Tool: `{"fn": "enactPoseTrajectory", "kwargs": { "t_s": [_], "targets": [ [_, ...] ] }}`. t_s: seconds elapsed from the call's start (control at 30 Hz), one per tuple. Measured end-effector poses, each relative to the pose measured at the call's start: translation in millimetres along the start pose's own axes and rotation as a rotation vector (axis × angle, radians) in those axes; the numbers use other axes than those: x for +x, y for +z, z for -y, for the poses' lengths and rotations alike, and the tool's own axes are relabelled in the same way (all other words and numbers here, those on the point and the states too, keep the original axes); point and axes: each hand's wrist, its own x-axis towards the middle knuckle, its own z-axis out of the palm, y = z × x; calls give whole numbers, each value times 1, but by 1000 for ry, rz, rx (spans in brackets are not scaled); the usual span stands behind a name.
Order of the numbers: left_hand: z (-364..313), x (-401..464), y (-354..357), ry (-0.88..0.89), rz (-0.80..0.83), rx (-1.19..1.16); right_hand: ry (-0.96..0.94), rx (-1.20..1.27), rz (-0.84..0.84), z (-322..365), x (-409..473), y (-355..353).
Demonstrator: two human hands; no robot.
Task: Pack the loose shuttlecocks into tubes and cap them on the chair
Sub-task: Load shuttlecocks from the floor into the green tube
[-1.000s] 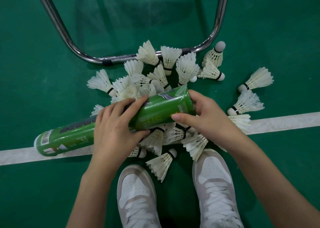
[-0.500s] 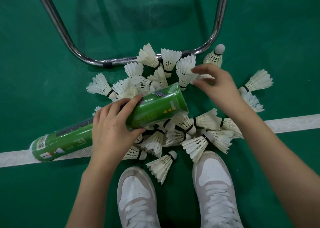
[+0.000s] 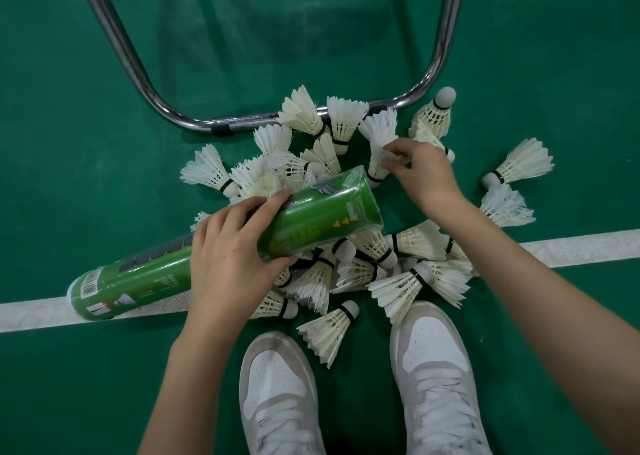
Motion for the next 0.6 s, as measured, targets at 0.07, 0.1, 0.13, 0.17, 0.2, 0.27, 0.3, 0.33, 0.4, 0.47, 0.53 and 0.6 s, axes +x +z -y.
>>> {"fn": "enactPoseTrajectory", "kwargs": {
  "t_s": [0.07,0.1,0.13,0.17,0.2,0.27,0.3,0.33,0.4,0.47,0.53,0.6],
  "targets": [
    [0,0,0,2,-2,-1,20,22,-28,1,-1,-3],
    [0,0,0,4,-3,-2,23,54,-50,2,-3,-6],
    [0,0,0,5,-4,-3,22,103,-74,5,-5,-9],
    [0,0,1,6,-4,-3,24,164,-98,7,-9,-14],
    [0,0,1,5,-4,-2,27,226,-119,9,-13,-19],
    [0,0,1,4,-2,-2,36,334,-156,12,-22,-30],
    [0,0,1,4,-1,-3,40,376,-170,13,-28,-36],
    [0,0,1,5,-1,-2,45,403,-181,15,-33,-41],
    [-1,0,1,6,-1,1,52,430,-191,20,-44,-50],
    [-1,0,1,5,-5,1,47,462,-177,26,-56,-54],
    [-1,0,1,6,-10,1,43,497,-142,31,-66,-54],
    [-2,-1,1,11,-10,-1,45,538,-99,35,-74,-51]
  ]
}}
